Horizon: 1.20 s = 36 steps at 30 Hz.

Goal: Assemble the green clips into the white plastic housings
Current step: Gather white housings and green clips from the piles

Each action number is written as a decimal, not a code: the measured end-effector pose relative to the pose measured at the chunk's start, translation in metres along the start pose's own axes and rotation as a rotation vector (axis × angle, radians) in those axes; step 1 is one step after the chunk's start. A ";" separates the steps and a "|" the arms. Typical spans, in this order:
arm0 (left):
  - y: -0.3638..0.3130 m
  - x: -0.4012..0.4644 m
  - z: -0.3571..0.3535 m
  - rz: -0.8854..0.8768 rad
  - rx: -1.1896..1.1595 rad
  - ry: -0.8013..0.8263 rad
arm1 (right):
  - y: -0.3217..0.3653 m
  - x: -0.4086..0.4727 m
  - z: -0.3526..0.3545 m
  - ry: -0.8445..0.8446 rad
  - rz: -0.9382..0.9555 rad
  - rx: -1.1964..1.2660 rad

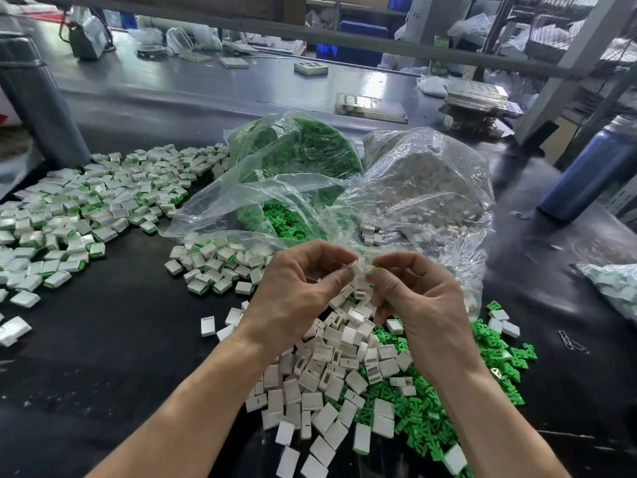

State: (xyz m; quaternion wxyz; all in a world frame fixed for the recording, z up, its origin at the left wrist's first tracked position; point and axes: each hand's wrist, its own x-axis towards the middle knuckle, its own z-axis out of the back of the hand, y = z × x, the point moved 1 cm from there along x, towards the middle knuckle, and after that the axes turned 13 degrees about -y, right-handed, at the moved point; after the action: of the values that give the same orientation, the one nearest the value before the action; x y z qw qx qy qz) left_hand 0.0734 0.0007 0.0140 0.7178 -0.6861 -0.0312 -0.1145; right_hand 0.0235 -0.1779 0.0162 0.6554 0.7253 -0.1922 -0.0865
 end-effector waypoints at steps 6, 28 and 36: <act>0.000 -0.001 0.001 -0.006 -0.008 0.000 | -0.002 -0.003 0.000 0.039 0.067 -0.123; 0.005 0.001 0.002 -0.016 0.001 0.029 | -0.003 -0.002 -0.001 0.026 0.159 -0.210; 0.004 0.000 0.002 -0.005 0.026 0.036 | -0.003 -0.002 0.000 0.013 0.134 -0.238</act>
State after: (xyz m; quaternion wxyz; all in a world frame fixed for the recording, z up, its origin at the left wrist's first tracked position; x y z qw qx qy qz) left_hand 0.0747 0.0026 0.0107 0.7268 -0.6745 -0.0213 -0.1282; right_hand 0.0219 -0.1771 0.0133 0.7424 0.6285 -0.2242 -0.0600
